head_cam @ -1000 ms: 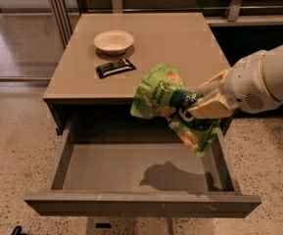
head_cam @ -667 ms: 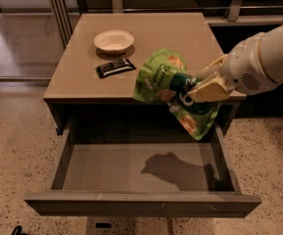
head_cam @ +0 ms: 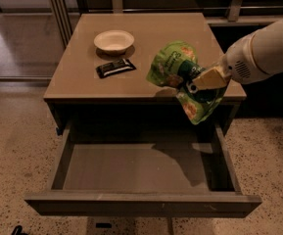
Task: Pick green rice chip bag from top drawer and place on counter
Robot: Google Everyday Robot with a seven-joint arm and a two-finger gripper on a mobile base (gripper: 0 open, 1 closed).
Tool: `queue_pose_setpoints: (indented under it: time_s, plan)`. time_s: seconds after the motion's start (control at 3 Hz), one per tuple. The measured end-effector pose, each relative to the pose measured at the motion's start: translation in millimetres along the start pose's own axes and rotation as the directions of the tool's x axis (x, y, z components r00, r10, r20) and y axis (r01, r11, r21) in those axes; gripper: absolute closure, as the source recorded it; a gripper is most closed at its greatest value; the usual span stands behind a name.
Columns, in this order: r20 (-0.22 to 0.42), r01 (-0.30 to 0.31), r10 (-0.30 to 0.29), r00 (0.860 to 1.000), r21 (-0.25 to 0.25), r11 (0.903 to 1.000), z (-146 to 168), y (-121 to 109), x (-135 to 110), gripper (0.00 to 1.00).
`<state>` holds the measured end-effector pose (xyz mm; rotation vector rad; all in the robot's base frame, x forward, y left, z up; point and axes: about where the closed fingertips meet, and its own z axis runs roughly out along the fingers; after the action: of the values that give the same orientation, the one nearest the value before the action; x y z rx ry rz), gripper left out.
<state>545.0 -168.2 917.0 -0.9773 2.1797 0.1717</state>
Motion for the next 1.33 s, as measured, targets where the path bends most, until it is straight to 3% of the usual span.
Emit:
queue_pose_setpoints:
  time_s: [0.33, 0.67, 1.0, 1.33]
  plan:
    - [-0.006, -0.047, 0.047, 0.999, 0.051, 0.9976, -1, -10, -8, 1.0]
    - [0.0, -0.041, 0.041, 0.999, 0.045, 0.9981, -4, -4, -8, 1.0]
    - [0.03, -0.053, 0.051, 0.998, 0.063, 0.9967, 0, -14, -23, 1.0]
    - [0.055, -0.083, 0.077, 0.995, 0.104, 0.9911, 3, -38, -46, 1.0]
